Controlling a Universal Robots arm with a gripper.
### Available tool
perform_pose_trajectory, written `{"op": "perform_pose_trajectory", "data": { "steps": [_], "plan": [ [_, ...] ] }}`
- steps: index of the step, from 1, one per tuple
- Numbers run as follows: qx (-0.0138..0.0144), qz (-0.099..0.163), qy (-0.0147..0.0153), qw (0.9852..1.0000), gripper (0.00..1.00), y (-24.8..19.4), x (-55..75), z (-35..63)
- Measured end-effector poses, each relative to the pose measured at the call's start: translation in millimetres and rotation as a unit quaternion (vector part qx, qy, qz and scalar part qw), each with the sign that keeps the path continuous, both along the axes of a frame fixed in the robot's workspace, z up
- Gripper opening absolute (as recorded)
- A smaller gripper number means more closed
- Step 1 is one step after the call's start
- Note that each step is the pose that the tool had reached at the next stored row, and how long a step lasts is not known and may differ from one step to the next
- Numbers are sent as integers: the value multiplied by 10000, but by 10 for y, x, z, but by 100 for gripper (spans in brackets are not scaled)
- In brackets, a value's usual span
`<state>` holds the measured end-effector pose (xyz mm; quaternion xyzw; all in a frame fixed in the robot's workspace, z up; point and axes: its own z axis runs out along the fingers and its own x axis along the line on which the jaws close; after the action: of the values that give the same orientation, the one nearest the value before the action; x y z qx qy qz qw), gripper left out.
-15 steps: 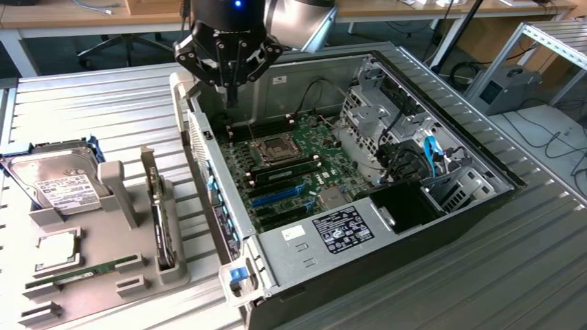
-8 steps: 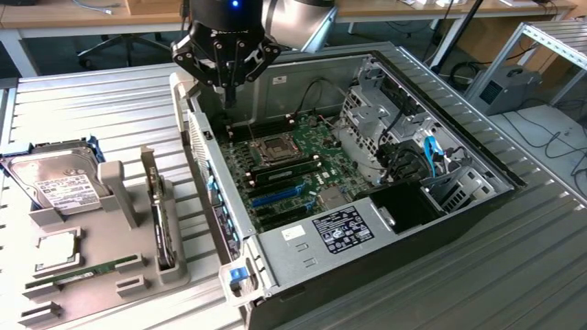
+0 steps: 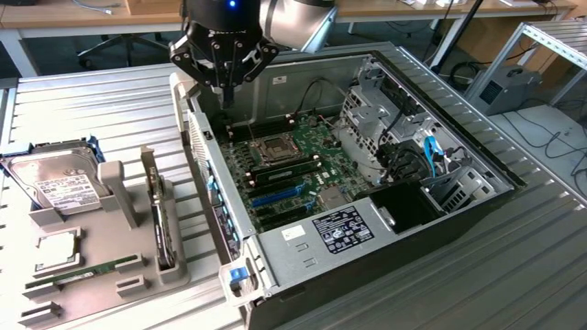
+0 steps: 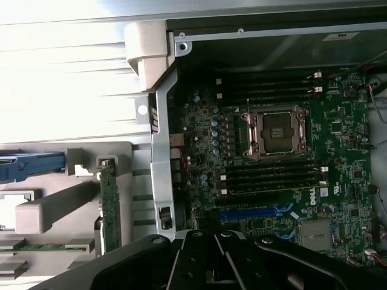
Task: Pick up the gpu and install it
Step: 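Reach for the gpu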
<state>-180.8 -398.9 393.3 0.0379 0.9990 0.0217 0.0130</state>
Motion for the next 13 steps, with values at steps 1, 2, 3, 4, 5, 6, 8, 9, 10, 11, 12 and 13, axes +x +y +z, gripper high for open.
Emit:
{"op": "perform_pose_trajectory", "data": {
  "steps": [1, 2, 3, 4, 5, 6, 8, 9, 10, 11, 12, 13],
  "plan": [
    [0, 0, 0, 10000, 11, 0, -9, 0],
    [0, 0, 0, 10000, 11, 0, -14, 0],
    [0, 0, 0, 10000, 11, 0, -17, 0],
    [0, 0, 0, 10000, 11, 0, -22, 0],
    [0, 0, 0, 10000, 11, 0, -29, -1],
    [0, 0, 0, 10000, 11, 0, -35, -1],
    [0, 0, 0, 10000, 11, 0, -43, -1],
    [0, 0, 0, 10000, 11, 0, -48, -1],
    [0, 0, 0, 10000, 11, 0, -54, -1],
    [0, 0, 0, 10000, 11, 0, -60, -1],
    [0, 0, 0, 10000, 11, 0, -66, -1],
    [0, 0, 0, 10000, 11, 0, -71, -1]
  ]
}}
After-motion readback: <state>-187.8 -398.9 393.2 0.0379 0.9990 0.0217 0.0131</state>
